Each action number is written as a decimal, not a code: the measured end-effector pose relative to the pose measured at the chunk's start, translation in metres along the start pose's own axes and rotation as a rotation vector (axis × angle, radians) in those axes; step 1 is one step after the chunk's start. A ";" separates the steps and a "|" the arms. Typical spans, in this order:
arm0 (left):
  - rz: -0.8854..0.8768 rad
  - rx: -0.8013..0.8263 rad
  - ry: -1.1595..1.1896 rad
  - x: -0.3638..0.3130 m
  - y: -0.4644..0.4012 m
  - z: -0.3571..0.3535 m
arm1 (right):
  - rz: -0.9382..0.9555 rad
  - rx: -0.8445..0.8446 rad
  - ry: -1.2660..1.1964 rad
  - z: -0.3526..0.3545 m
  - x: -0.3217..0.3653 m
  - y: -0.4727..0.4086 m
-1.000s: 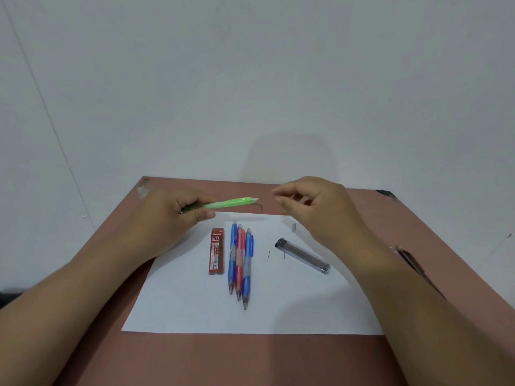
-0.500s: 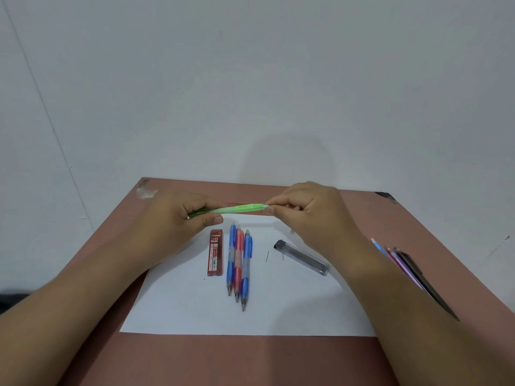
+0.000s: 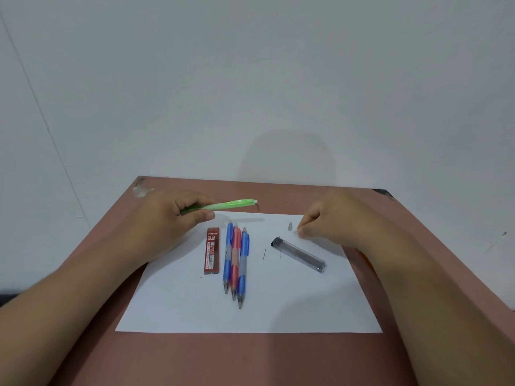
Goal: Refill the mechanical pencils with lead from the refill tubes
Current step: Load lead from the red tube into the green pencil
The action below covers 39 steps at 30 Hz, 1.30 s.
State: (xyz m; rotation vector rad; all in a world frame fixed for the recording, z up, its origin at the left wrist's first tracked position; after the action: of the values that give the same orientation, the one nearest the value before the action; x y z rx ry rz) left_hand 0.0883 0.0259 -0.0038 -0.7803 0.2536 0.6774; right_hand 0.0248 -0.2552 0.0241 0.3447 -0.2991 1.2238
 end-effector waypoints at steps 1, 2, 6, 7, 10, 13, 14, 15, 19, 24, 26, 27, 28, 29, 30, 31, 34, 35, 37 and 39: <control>-0.008 0.007 -0.006 -0.001 0.000 0.000 | -0.001 0.011 0.002 -0.002 0.000 -0.001; -0.013 0.013 -0.007 -0.001 -0.001 -0.001 | 0.001 0.017 0.008 -0.003 0.000 -0.002; -0.012 0.020 -0.008 -0.001 -0.001 0.000 | 0.004 0.037 0.075 -0.007 0.003 -0.003; -0.012 0.023 -0.007 -0.002 0.000 0.000 | 0.009 0.036 0.089 -0.007 0.003 -0.004; -0.007 0.026 0.002 -0.004 0.000 0.000 | 0.011 0.024 0.114 -0.004 0.002 -0.002; -0.020 0.029 0.018 -0.009 0.000 0.000 | 0.039 -0.051 0.039 0.005 0.004 0.002; -0.027 0.030 0.027 -0.009 0.000 0.000 | 0.073 -0.094 -0.012 0.007 0.007 0.004; -0.034 0.027 0.040 -0.010 0.001 0.000 | 0.114 -0.139 -0.075 0.009 0.011 0.006; -0.060 0.018 0.079 -0.012 0.001 0.000 | 0.300 -0.186 -0.287 -0.004 0.032 0.019; -0.116 0.028 0.093 -0.024 0.000 0.001 | 0.433 -0.236 -0.276 -0.022 0.047 0.023; -0.097 0.020 0.115 -0.024 0.000 0.000 | 0.443 -0.275 -0.290 -0.023 0.047 0.021; -0.082 0.020 0.124 -0.023 0.000 -0.001 | 0.437 -0.287 -0.314 -0.022 0.045 0.019; -0.068 0.017 0.126 -0.022 0.000 -0.002 | 0.430 -0.300 -0.344 -0.021 0.043 0.017; -0.059 0.009 0.115 -0.020 0.000 -0.003 | 0.419 -0.313 -0.379 -0.019 0.041 0.014; -0.049 0.002 0.099 -0.018 0.000 -0.003 | 0.397 -0.320 -0.419 -0.018 0.037 0.011; -0.040 0.002 0.083 -0.016 0.000 -0.004 | 0.361 -0.315 -0.472 -0.016 0.033 0.007; 0.005 0.020 0.060 -0.012 0.000 -0.005 | 0.229 -0.284 -0.578 -0.012 0.017 -0.005; 0.021 0.024 0.048 -0.010 0.000 -0.005 | 0.184 -0.269 -0.576 -0.012 0.011 -0.010; 0.057 0.033 0.035 -0.007 0.000 -0.005 | 0.098 -0.238 -0.563 -0.012 0.001 -0.016; 0.088 0.055 0.030 -0.003 0.001 -0.006 | 0.038 -0.223 -0.567 -0.014 -0.006 -0.021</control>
State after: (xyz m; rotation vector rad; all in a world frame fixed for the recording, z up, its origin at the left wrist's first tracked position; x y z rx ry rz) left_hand 0.0855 0.0203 -0.0067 -0.7303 0.3341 0.7396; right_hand 0.0434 -0.2610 0.0064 0.4897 -0.9266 1.0980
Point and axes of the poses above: each hand's wrist, its own y-axis away from the middle knuckle, its own z-axis out of the back of the hand, x = y × z, the point moved 4 cm from there along -y, towards the middle knuckle, and after that the axes turned 12 degrees about -z, right-handed, at the moved point
